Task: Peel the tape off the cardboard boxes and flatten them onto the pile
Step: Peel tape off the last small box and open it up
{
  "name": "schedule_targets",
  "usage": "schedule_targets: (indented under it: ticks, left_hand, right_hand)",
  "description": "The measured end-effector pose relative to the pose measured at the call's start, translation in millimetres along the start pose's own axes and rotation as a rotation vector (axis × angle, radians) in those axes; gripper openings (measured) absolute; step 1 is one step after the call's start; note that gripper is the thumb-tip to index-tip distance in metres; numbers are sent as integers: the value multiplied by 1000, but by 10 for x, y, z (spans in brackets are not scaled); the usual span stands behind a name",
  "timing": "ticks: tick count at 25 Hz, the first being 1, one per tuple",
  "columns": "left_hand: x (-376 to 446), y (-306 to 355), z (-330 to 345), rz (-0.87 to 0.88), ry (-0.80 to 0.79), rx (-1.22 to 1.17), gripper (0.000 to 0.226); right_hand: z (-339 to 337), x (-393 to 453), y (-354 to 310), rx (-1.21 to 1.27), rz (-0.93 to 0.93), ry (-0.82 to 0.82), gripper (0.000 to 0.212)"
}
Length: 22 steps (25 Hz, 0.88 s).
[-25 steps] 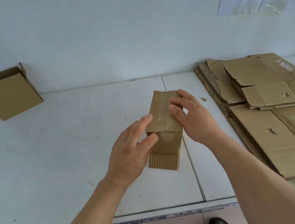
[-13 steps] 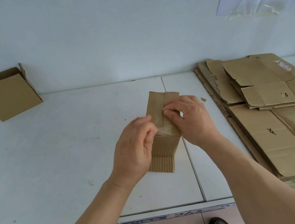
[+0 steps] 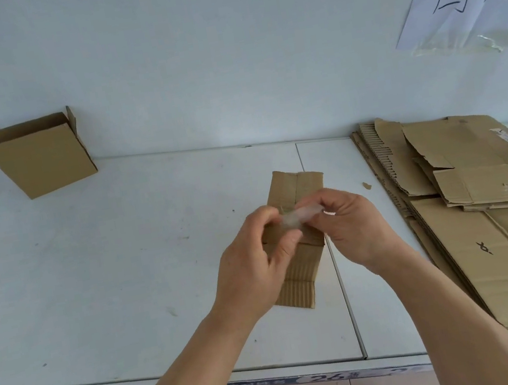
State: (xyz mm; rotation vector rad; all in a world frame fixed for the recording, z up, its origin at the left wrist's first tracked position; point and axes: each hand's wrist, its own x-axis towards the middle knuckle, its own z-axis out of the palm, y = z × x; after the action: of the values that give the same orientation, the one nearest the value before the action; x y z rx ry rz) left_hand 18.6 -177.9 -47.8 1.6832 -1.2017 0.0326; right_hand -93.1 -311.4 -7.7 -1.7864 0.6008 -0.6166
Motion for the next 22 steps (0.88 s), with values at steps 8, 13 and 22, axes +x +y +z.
schedule_targets:
  ticks: [8, 13, 22]
  left_hand:
    - [-19, -113, 14, 175, -92, 203, 40]
    - [44, -150, -20, 104, -219, 112, 50]
    - [27, 16, 273, 131, 65, 322, 62]
  right_hand:
    - [-145, -40, 30, -318, -120, -163, 32]
    - [-234, -147, -91, -329, 21, -277, 20]
    - [-174, 0, -38, -635, -63, 25, 18]
